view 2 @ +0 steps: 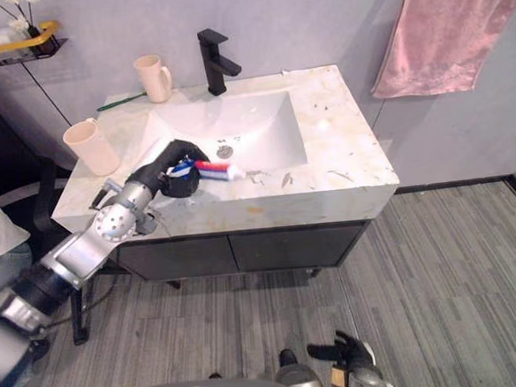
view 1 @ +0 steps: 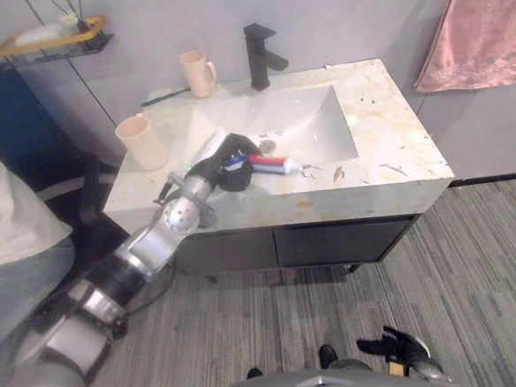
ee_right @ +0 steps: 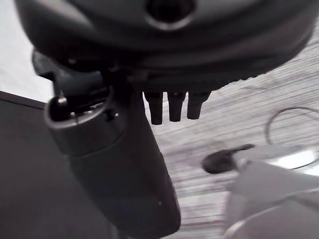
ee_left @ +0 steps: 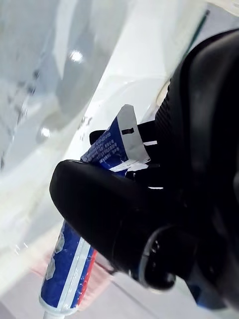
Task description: Organize the bathroom.
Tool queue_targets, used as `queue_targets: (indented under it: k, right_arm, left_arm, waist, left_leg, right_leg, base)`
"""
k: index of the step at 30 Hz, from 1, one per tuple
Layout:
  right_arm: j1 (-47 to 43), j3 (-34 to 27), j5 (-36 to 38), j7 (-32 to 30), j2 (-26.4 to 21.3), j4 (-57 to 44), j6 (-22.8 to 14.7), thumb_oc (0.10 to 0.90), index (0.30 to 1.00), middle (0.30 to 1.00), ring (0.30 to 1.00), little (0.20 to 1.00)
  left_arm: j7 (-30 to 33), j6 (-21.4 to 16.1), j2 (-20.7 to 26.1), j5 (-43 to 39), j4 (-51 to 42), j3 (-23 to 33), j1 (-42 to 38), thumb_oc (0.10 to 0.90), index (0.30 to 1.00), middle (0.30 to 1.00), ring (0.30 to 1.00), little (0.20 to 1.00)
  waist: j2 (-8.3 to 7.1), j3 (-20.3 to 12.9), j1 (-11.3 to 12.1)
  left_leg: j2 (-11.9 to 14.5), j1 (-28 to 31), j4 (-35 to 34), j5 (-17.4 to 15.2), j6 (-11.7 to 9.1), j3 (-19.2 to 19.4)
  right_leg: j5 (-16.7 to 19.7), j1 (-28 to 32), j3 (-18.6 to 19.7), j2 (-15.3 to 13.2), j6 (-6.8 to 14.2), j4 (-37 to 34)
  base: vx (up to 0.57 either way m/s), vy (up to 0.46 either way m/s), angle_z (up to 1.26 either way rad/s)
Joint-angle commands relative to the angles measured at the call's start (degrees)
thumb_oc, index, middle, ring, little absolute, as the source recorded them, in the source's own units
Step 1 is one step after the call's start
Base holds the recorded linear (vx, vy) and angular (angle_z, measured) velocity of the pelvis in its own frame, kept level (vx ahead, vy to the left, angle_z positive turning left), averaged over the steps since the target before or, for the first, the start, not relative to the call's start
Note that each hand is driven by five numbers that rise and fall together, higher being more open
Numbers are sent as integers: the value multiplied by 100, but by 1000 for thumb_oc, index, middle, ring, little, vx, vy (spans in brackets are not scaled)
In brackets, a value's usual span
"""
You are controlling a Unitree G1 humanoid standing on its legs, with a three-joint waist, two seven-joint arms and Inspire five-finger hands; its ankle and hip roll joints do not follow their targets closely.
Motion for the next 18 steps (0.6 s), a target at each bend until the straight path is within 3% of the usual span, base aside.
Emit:
queue_targets:
  k: [1,2,3,5,6,9,10,12,15,18]
  right_arm:
    - [-195,-490,39,-978,-247,-427,-834,800,900,900,900,900]
    - [-78,-798,-286,-1614,-247,-1019,-1176,800,900,900,900,900]
    - [-60,-863,-260,-1629,-249,-1156,-1042,800,900,900,900,900]
    - [22,-1385,-313,-2369,-288,-2000,-1455,800,900,900,900,900]
    - [49,-1863,-824,-2989,-322,-2606,-1960,800,900,900,900,900]
    - [-57,-2468,-1691,-3368,-528,-3875,-1951,800,900,900,900,900]
    - [-204,-2710,-2286,-3319,-693,-4501,-2250,800,900,900,900,900]
    - [-449,-2900,-2549,-2848,-1053,-5061,-2820,800,900,900,900,900]
    - [-965,-2676,-1726,-1423,-1656,-5636,-3397,800,900,900,900,900]
    - [-1512,-2019,-814,-188,-1895,-5929,-3198,800,900,900,900,900]
  left_arm:
    - [552,-1007,-31,-957,-267,769,-825,400,300,300,300,300]
    - [487,-1076,-268,-1430,-463,1003,-580,400,300,300,300,300]
    - [435,-1030,-313,-1413,-499,1031,-544,400,300,300,300,300]
    - [492,-1038,-551,-1837,-710,1196,-358,400,300,300,300,300]
    - [416,-1092,-710,-2219,-722,1286,-287,400,300,300,300,300]
    - [323,-1096,-912,-2488,-733,1444,-286,400,300,300,300,300]
    - [273,-1042,-975,-2676,-756,1520,-315,400,300,300,300,300]
    - [212,-985,-1009,-2923,-716,1553,-399,400,300,300,300,300]
    - [169,-892,-996,-3093,-668,1473,-536,400,300,300,300,300]
    - [157,-719,-1061,-3133,-745,1353,-637,400,300,300,300,300]
  waist:
    - [-319,-94,-90]
    - [-354,-91,-162]
    - [-360,-94,-176]
    - [-402,-87,-273]
    - [-404,-107,-348]
    - [-370,-110,-433]
    - [-350,-131,-471]
    - [-331,-167,-473]
    - [-357,-250,-373]
    - [-413,-315,-231]
  left_leg:
    - [-249,1,46,-147,301,-200]
    - [-264,11,33,-155,314,-154]
    - [-267,15,32,-159,318,-144]
    - [-293,21,16,-147,343,-67]
    - [-309,46,3,-196,354,-36]
    - [-346,74,3,-232,384,-6]
    - [-376,83,3,-248,402,11]
    - [-410,92,3,-274,418,43]
    - [-450,80,3,-292,429,99]
    - [-480,49,3,-291,439,90]
  right_leg:
    - [-232,138,-220,125,-179,-30]
    - [-202,122,-174,121,-155,-40]
    - [-197,119,-158,121,-150,-42]
    - [-138,73,-72,122,-125,-43]
    - [-136,57,-21,127,-86,-43]
    - [-92,40,57,124,-31,-43]
    - [-62,19,111,116,10,-43]
    - [-38,-16,173,98,67,-43]
    - [-9,-68,193,37,139,-43]
    - [6,-96,143,-14,169,-43]
  base:
    - [-130,92,-5]
    - [-128,93,-4]
    - [-131,98,-6]
    - [-143,104,-14]
    - [-135,123,-18]
    - [-110,157,-22]
    - [-118,162,-18]
    - [-140,166,-27]
    - [-96,119,-29]
    - [-76,75,-18]
